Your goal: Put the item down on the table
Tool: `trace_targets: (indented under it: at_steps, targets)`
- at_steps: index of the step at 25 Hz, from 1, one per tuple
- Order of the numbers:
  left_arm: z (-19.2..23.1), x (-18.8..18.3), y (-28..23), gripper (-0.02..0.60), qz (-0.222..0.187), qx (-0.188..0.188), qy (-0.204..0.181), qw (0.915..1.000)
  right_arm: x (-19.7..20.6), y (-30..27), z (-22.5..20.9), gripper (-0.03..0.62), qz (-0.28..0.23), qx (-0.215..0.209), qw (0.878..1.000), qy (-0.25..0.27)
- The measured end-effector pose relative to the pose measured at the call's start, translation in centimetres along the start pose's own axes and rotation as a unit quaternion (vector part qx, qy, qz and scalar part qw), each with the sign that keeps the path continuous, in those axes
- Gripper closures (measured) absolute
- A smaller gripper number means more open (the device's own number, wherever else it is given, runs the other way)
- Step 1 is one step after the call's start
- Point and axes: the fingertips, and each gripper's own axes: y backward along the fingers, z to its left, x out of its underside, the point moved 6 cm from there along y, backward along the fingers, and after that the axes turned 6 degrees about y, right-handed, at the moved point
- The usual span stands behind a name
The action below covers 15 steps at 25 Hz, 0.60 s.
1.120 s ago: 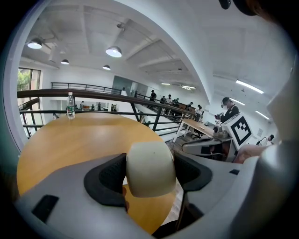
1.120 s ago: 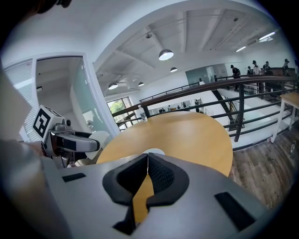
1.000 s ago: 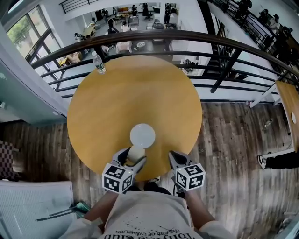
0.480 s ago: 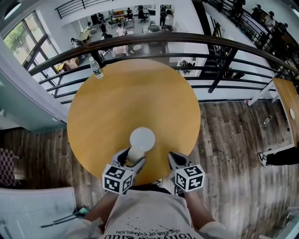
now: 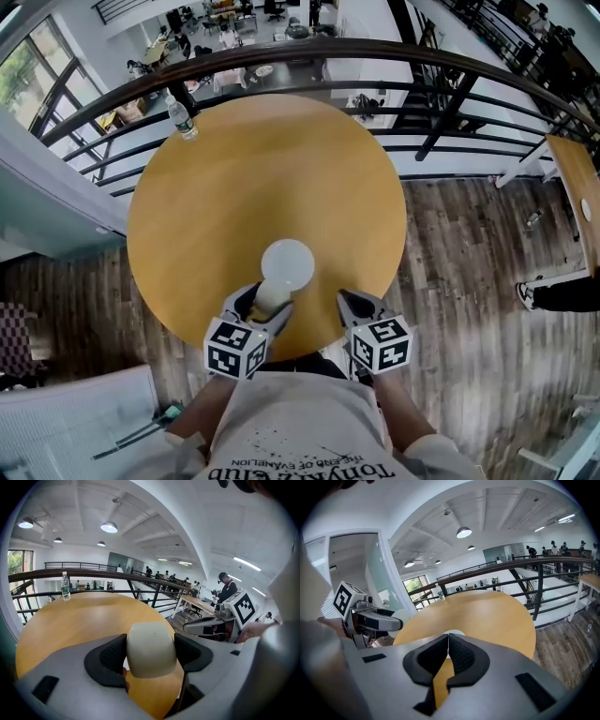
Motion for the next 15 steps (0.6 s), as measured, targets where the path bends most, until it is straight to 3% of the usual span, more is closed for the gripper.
trace_targets:
  at_steps: [7,15]
  targets:
    - [2.3,0.1,-1.6,0.25,0.017,0.013,0.01,0.9997,-0.9,-2.2,-0.1,0.568,0.016,0.008,1.0,0.003]
    - [5.0,-0.4,-4.8,0.25,0.031,0.008,-0.009,0.9994,-2.4,-5.6,-1.0,0.568,0.011,0.012,1.0,-0.003]
